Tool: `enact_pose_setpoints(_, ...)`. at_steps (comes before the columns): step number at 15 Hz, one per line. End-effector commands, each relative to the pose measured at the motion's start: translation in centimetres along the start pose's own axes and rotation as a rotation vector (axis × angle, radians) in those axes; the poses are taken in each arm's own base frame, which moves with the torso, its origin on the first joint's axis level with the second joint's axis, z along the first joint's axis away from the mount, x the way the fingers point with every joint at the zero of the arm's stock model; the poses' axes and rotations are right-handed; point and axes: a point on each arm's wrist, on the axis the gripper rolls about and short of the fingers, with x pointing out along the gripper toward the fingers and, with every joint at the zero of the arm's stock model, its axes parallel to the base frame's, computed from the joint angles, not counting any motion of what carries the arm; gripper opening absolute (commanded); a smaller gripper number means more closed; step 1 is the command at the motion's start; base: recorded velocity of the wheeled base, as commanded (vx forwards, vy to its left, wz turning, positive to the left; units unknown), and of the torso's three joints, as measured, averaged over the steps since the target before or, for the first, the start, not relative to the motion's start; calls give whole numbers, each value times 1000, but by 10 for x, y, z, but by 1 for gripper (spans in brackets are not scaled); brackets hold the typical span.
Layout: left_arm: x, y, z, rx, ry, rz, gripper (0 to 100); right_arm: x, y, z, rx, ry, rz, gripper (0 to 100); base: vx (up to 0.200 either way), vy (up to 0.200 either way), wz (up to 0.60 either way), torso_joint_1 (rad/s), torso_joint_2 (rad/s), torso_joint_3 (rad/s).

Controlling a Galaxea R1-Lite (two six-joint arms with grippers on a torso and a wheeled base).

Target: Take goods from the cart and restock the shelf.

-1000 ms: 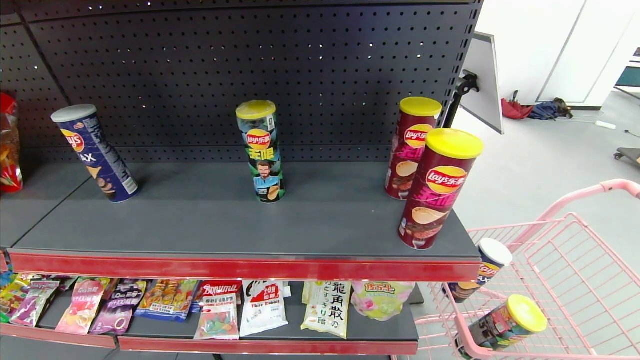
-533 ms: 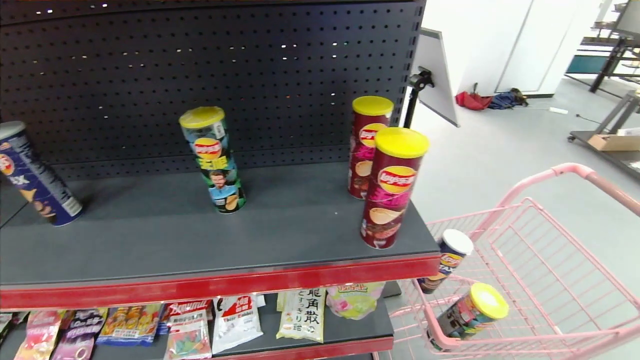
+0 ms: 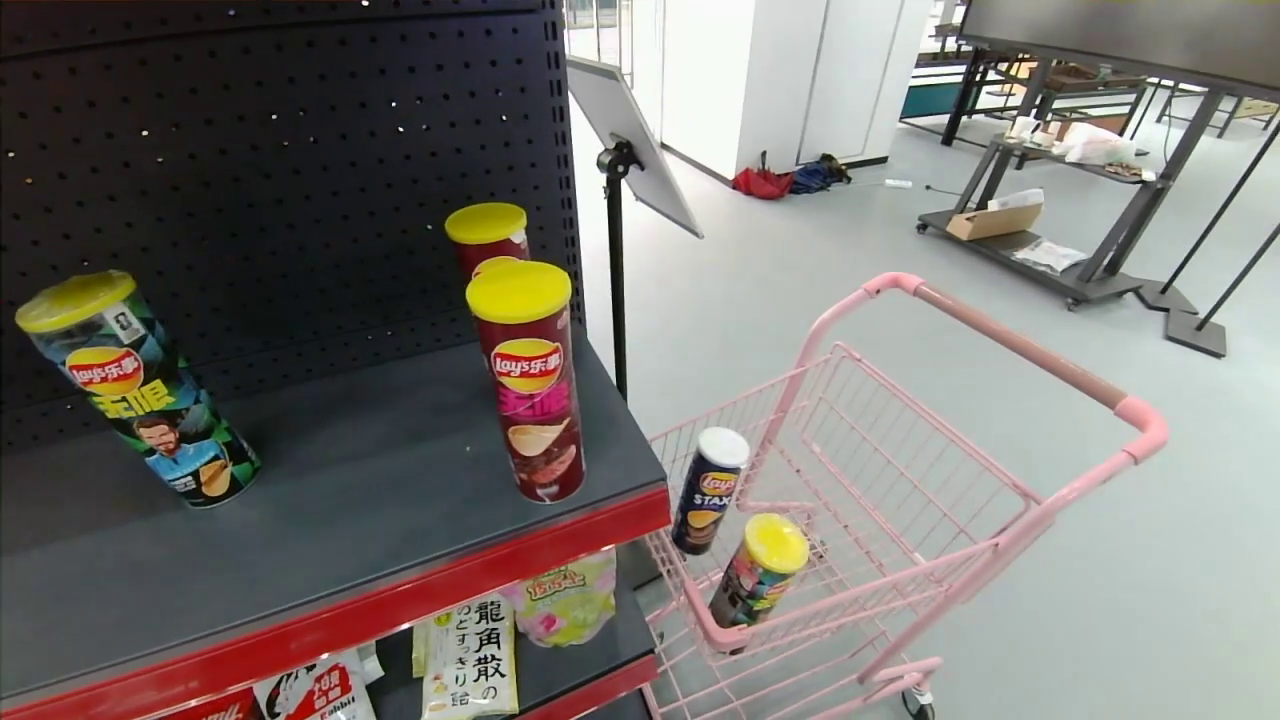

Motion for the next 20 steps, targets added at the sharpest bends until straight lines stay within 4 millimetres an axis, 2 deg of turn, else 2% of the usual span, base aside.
enact_pose_setpoints(1, 0, 0, 0, 0, 1, 0, 100, 0, 0, 0, -1, 0, 1, 100, 0, 0, 0, 0, 0, 0)
enact_pose_setpoints(4, 0, 0, 0, 0, 1, 0, 100, 0, 0, 0, 0, 1, 1, 100, 0, 0, 0, 0, 0, 0)
enact_pose_setpoints(7, 0, 0, 0, 0, 1, 0, 100, 0, 0, 0, 0, 1, 1, 100, 0, 0, 0, -126, 323, 183)
enact_pose_setpoints(20, 0, 0, 0, 0, 1, 0, 100, 0, 0, 0, 0, 1, 1, 100, 0, 0, 0, -154, 412, 258)
